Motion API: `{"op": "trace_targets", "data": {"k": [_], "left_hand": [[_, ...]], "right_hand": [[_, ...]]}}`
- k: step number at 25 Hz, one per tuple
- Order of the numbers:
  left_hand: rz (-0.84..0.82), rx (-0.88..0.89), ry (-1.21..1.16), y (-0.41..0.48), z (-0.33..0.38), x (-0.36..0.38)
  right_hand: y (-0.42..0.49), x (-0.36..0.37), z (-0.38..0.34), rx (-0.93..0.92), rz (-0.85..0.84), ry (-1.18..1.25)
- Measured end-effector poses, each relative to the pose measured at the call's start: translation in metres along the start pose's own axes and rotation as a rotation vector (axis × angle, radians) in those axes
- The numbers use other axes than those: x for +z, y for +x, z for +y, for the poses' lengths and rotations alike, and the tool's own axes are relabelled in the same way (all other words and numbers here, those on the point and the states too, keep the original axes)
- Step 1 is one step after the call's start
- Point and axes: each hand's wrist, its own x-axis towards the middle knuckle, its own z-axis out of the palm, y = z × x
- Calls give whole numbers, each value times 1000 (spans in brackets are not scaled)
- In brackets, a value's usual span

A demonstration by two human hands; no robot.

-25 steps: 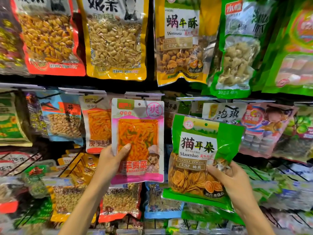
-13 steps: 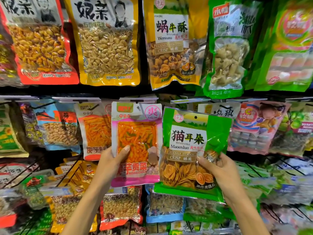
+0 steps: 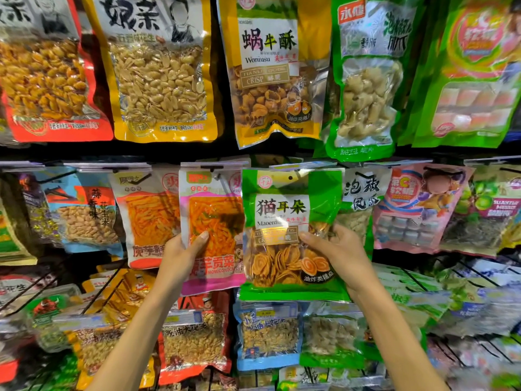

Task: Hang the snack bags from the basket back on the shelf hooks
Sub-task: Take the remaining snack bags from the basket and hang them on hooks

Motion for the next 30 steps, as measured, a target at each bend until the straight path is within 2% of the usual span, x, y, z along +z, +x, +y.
{"op": "trace_targets", "data": {"k": [20,30], "left_hand": [[9,37,-25,14,-20,6],[41,30,63,28,-22,6]], "right_hand": [[23,-7,12,36,-8,-29],[65,1,28,42,33,-178]]}}
